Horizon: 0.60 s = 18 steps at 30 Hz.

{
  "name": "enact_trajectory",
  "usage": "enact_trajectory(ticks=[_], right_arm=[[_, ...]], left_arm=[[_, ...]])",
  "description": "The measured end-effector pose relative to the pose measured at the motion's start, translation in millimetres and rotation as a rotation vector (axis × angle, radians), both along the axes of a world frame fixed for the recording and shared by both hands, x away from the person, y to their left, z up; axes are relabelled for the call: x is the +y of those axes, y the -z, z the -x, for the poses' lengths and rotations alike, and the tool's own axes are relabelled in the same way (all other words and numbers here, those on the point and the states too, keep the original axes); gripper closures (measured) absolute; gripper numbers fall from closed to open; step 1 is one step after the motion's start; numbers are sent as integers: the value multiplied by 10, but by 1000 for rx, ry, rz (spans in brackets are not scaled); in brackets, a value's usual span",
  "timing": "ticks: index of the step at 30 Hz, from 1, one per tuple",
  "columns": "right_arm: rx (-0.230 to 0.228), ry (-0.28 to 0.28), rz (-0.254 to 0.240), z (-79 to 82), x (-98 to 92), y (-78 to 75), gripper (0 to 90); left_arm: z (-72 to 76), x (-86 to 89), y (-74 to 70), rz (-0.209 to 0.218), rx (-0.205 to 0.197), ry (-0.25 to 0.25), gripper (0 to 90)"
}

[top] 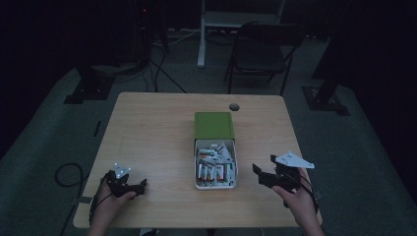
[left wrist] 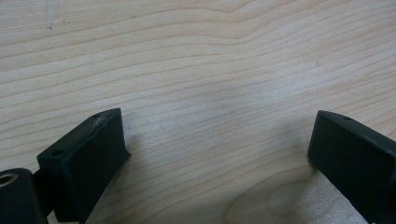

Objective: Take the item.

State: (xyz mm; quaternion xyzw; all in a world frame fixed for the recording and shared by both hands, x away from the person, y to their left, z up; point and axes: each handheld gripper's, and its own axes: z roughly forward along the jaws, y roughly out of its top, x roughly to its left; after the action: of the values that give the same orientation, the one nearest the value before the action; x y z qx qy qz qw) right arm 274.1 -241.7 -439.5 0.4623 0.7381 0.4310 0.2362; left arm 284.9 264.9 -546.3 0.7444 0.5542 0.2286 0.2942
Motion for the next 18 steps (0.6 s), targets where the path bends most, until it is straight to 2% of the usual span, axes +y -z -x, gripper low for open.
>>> enact_trajectory(ticks=[6,16,18], right_arm=[[-29,-82,-11,54,218,-109,230],[-42,-151,-41,57,499,-173,236],[-41,-159,-41,62,558,-174,271]], left_arm=[[0,0,0,0,0,0,48],[0,0,0,0,0,0,47],[0,0,0,0,0,0,48]])
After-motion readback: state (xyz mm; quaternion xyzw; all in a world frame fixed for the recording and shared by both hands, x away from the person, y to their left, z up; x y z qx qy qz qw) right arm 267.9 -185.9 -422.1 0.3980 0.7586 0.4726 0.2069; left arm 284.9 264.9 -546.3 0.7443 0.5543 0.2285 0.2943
